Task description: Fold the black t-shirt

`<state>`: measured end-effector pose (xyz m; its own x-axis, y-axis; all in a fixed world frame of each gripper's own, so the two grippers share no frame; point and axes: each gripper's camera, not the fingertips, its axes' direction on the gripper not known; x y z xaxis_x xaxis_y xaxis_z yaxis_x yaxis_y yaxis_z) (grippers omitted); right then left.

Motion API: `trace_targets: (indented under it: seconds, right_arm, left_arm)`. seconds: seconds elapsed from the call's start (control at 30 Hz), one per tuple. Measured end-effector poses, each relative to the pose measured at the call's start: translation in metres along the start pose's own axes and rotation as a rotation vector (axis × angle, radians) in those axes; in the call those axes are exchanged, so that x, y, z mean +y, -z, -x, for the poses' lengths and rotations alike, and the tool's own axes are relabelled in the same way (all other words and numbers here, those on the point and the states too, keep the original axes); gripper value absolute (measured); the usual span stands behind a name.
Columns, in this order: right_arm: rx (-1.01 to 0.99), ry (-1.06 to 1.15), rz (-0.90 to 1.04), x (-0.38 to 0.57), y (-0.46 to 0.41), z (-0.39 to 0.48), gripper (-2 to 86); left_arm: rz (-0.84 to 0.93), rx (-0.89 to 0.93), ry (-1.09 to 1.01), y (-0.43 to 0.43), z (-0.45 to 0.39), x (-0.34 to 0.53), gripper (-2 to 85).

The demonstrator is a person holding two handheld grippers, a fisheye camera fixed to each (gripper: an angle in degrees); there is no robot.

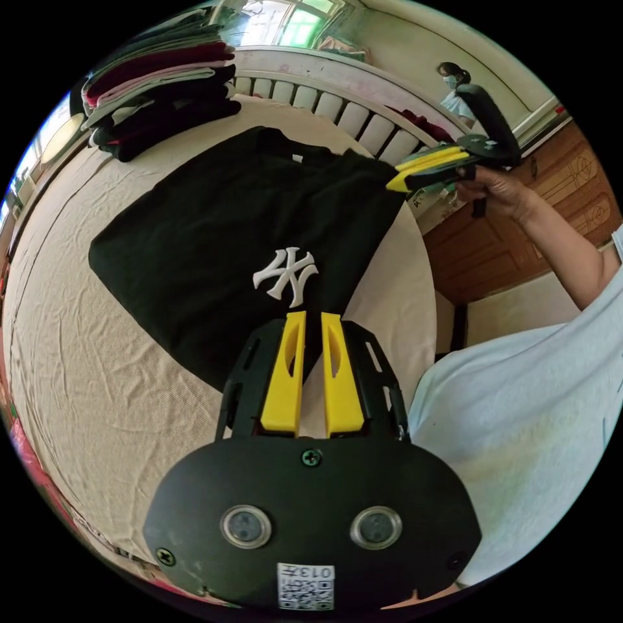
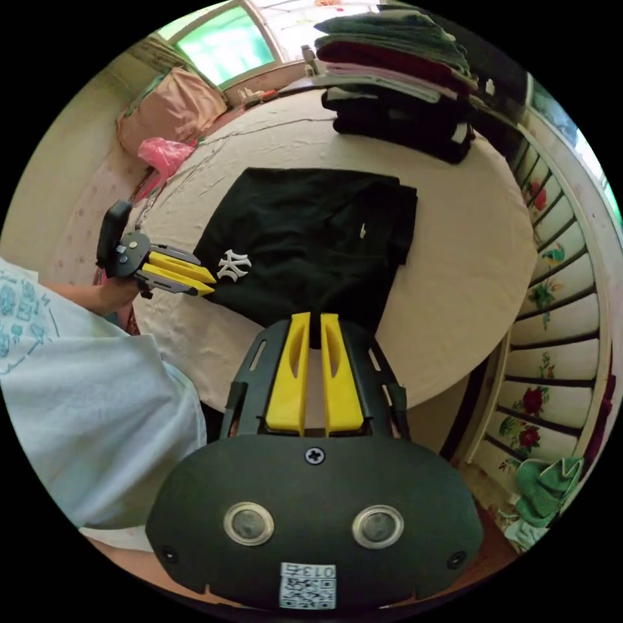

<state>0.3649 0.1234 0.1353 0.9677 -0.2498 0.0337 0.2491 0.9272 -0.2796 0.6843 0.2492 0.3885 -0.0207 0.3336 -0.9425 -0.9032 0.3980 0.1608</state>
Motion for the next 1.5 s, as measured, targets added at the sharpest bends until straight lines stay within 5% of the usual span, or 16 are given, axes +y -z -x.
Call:
trace_targets:
  seconds: [0.2,0.43,0.73,1.0,1.5]
  right_arm:
    - [0.044,-0.036,0.061,0.001,-0.044,-0.013,4.9]
    - [0.142,-0.117,-0.096,-0.031,0.018,-0.017,8.5]
    - [-0.068,0.462,-0.106,-0.236,-0.04,0.114,10.7]
    - [-0.102,0.852,0.206,-0.349,-0.109,0.163,9.6]
    - [-0.07,1.076,0.393,-0.379,-0.142,0.197,5.2]
  left_arm:
    - [-0.017,0.043,0.037,-0.01,0.016,-0.005,4.8]
    - [-0.077,-0.044,0.219,0.036,0.046,0.035,7.7]
    - [-0.069,0.109,0.506,0.026,0.098,0.065,11.4]
    - [-0.074,0.131,0.547,0.023,0.12,0.071,11.3]
    - [-0.012,0.191,0.598,0.023,0.153,0.072,4.9]
